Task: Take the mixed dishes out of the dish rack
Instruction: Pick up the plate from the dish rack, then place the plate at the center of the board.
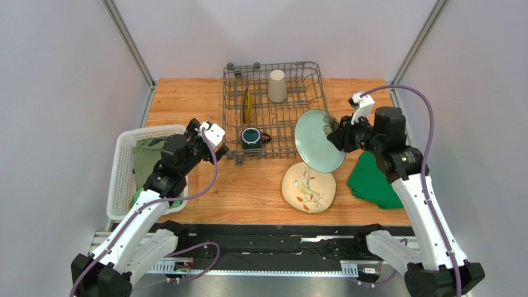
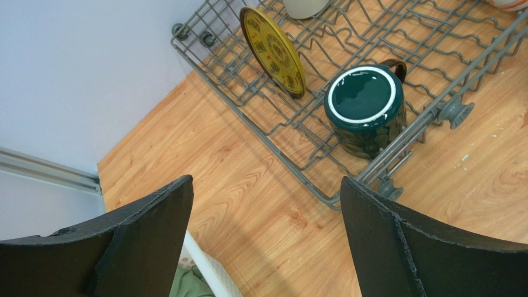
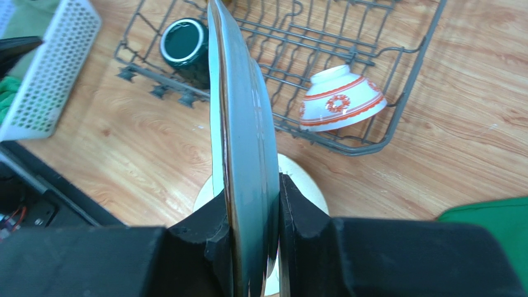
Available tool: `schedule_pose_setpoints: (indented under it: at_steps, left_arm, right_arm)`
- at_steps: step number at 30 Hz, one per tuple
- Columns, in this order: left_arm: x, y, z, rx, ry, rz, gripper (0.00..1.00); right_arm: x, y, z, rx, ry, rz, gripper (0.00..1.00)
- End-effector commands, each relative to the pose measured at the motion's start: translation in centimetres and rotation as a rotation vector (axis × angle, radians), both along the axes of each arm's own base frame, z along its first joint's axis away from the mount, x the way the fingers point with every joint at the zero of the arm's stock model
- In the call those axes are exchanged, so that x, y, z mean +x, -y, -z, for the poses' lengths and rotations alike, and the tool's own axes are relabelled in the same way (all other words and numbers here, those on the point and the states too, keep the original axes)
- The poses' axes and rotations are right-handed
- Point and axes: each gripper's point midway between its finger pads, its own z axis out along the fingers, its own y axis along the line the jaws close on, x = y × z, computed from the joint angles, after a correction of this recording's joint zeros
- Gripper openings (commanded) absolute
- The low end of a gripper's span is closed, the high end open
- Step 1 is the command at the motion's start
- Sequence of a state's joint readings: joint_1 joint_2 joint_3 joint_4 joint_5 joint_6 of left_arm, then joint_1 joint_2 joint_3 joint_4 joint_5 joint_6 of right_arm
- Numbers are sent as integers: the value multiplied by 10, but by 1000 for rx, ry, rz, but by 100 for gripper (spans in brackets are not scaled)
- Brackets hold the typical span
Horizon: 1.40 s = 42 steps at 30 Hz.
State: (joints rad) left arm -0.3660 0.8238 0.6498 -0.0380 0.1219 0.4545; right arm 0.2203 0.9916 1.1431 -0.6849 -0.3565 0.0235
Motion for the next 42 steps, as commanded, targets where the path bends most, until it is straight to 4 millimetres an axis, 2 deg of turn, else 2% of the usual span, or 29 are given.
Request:
schedule_pose_setpoints:
  at_steps: [1,7,13,14,24,30,38,42]
  left_arm:
    - [-2,0,-3,7,20,12,95]
    - [-4,0,-3,7,22,17,95]
    - [-5,1,-1,9,21,25,95]
    - [-5,1,-1,12,20,26,95]
    - [-6,0,2,25,22,30,95]
    - [-7,-1,3,31,21,30,95]
    - [-6,-1,7,36,16,29,95]
    - [-6,-1,6,39,19,30,95]
  right_arm:
    - [-19,-12,-35,92,125,-139,0]
    - [-38,-7,2,107,-5,-216,0]
    - [-50,-7,19,167,-84,-293,2]
    - [-47,-1,21,163,-85,-282,2]
    - [-56,5,67,160,-347,-350,0]
    - [-62,10,84,159,-488,-409,0]
    - [-61,12,107,175,-558,-431,0]
    - [-53,12,113,185,-572,-410,0]
